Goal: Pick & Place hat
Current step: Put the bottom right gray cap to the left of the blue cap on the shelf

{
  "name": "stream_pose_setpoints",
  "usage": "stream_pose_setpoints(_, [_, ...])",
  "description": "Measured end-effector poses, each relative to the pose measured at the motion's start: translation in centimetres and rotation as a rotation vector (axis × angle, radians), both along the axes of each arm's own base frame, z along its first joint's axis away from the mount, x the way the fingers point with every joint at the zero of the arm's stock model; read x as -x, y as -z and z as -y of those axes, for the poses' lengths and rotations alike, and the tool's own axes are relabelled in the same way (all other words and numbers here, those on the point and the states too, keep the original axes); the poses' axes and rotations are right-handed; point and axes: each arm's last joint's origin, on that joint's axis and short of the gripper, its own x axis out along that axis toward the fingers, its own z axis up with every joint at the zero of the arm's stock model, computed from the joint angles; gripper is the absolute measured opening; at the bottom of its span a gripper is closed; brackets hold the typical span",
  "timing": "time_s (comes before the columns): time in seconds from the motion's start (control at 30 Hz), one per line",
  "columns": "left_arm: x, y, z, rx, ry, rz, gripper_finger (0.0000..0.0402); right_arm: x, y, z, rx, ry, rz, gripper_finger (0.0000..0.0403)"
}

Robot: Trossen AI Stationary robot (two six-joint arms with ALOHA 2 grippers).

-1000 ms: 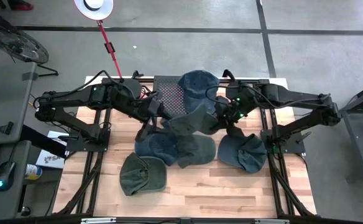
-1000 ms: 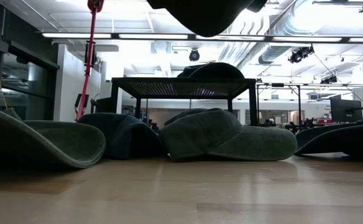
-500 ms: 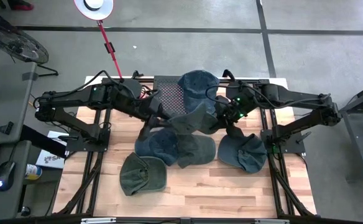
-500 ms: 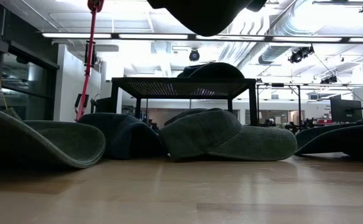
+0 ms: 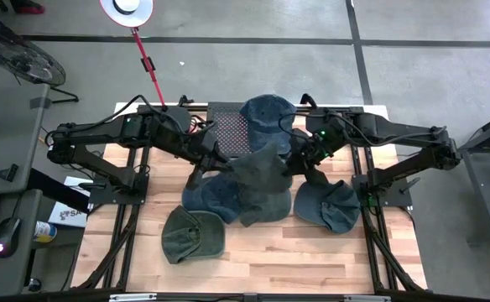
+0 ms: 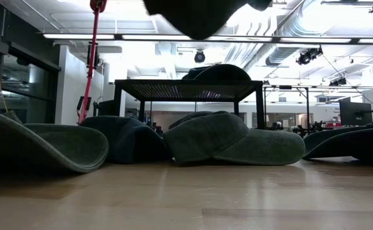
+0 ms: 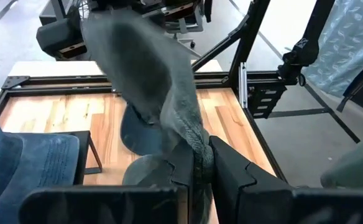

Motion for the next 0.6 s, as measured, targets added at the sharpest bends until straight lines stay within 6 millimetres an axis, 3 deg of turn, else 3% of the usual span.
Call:
stream_pose_setpoints(0.27, [1.5, -0.5, -0.3, -0.036, -0.093, -0.06, 0.0026, 0.5, -0.1, 0.0, -0.04, 0.033, -0.035, 0.0108])
stream_pose_setpoints(0.6, [4.7, -3.8, -0.7, -0.178, -0.152, -0.116, 0.0026, 1.2, -0.5, 0.1, -0.008, 0.123, -0.033, 0.011])
